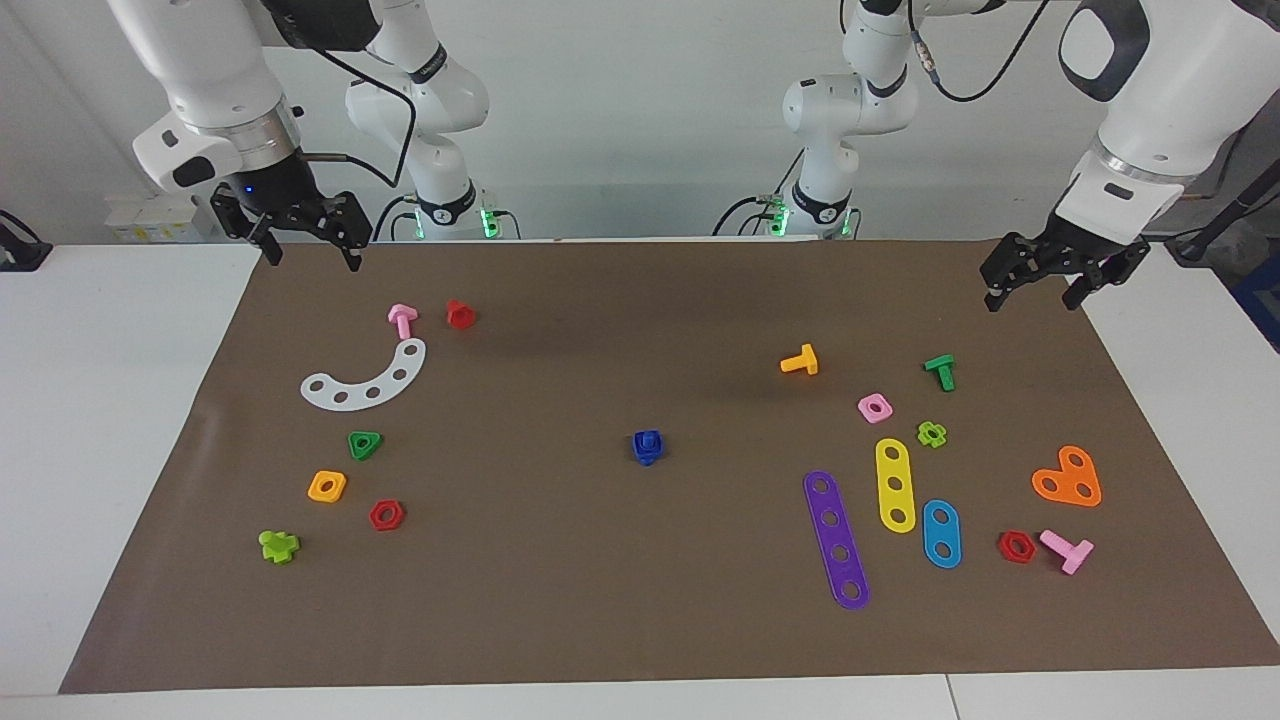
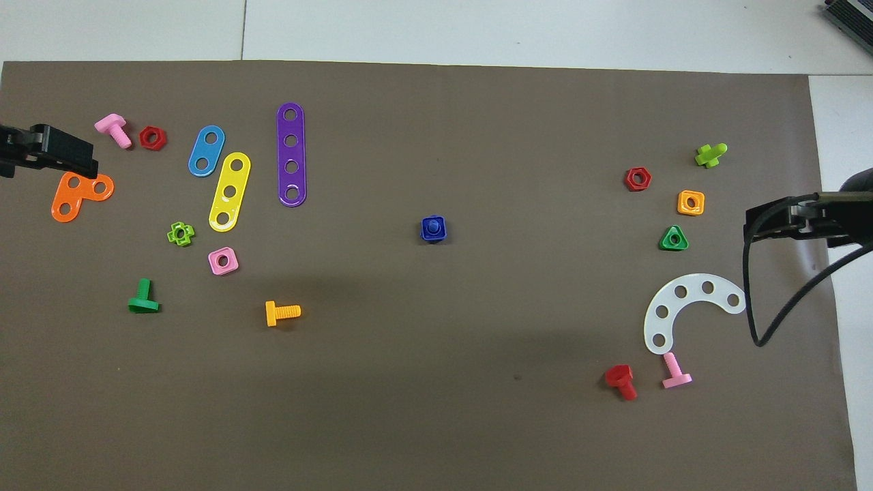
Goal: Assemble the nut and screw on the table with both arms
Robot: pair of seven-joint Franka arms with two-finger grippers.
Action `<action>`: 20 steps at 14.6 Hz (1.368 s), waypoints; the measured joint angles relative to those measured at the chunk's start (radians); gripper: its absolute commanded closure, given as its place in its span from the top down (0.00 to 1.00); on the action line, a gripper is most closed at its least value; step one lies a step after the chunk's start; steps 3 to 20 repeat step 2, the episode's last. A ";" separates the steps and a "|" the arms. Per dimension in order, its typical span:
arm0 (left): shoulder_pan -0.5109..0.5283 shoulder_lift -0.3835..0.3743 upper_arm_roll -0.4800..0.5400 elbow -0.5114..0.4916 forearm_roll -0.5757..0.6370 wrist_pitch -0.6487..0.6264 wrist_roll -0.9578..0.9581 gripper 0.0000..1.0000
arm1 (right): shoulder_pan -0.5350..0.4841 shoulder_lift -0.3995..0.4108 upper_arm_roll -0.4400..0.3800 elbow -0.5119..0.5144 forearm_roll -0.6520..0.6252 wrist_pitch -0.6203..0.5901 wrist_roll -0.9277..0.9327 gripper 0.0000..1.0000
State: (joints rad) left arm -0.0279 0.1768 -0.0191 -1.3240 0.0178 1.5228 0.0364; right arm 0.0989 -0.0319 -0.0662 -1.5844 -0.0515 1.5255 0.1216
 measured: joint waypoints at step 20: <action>-0.005 0.000 0.000 -0.009 0.000 0.001 0.008 1.00 | 0.000 0.000 0.000 0.000 0.000 0.000 0.000 1.00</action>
